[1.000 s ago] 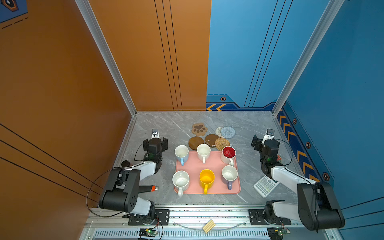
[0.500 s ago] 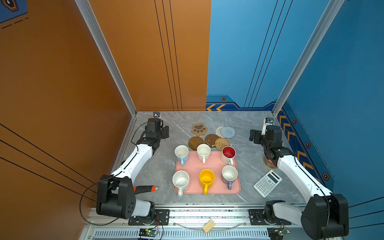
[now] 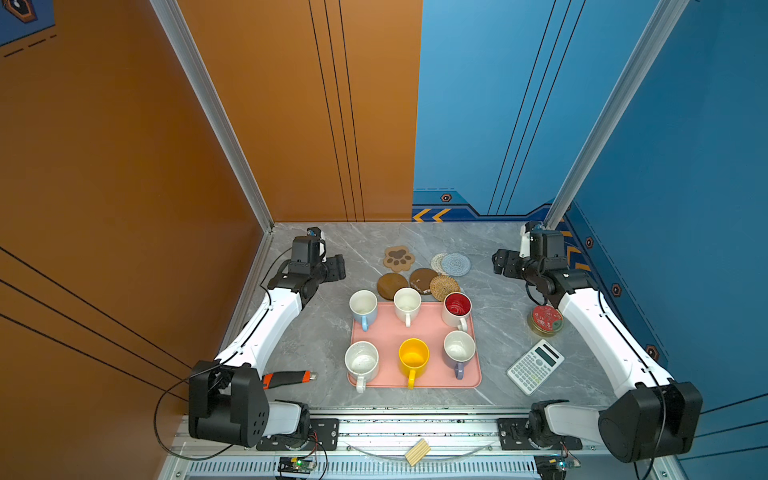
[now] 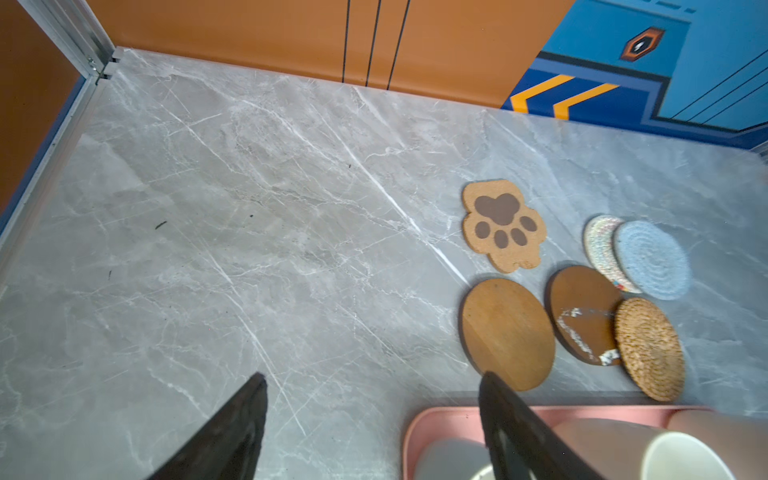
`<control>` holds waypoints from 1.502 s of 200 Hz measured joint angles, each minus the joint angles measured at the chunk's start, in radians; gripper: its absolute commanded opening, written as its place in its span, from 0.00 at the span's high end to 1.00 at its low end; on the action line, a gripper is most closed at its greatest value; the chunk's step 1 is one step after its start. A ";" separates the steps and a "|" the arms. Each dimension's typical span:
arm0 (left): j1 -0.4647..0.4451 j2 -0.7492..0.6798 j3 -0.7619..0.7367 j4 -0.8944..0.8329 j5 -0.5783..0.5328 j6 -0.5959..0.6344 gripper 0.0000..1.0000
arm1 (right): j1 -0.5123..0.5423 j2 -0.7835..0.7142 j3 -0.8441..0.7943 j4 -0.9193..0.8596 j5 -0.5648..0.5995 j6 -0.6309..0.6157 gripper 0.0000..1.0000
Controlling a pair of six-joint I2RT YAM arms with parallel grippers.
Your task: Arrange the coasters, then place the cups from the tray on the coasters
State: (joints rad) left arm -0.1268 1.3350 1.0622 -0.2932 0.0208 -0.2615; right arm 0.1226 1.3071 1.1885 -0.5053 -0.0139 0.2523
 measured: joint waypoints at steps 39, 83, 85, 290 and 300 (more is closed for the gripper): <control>0.049 -0.048 0.000 -0.035 0.097 -0.066 0.19 | 0.001 0.100 0.086 -0.112 -0.064 0.021 0.10; 0.079 -0.048 0.000 -0.098 0.180 -0.087 0.19 | -0.015 0.207 0.098 -0.179 -0.117 0.064 0.14; 0.081 -0.048 0.000 -0.101 0.184 -0.088 0.19 | -0.017 0.212 0.100 -0.183 -0.119 0.064 0.14; 0.119 0.056 0.016 -0.187 0.298 -0.103 0.22 | -0.093 0.573 0.264 -0.200 -0.274 0.194 0.43; 0.119 0.056 0.016 -0.188 0.298 -0.103 0.22 | -0.093 0.588 0.264 -0.180 -0.282 0.204 0.42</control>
State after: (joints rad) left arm -0.0074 1.3911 1.0779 -0.4808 0.3187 -0.3645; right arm 0.0296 1.8954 1.4521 -0.6857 -0.2958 0.4568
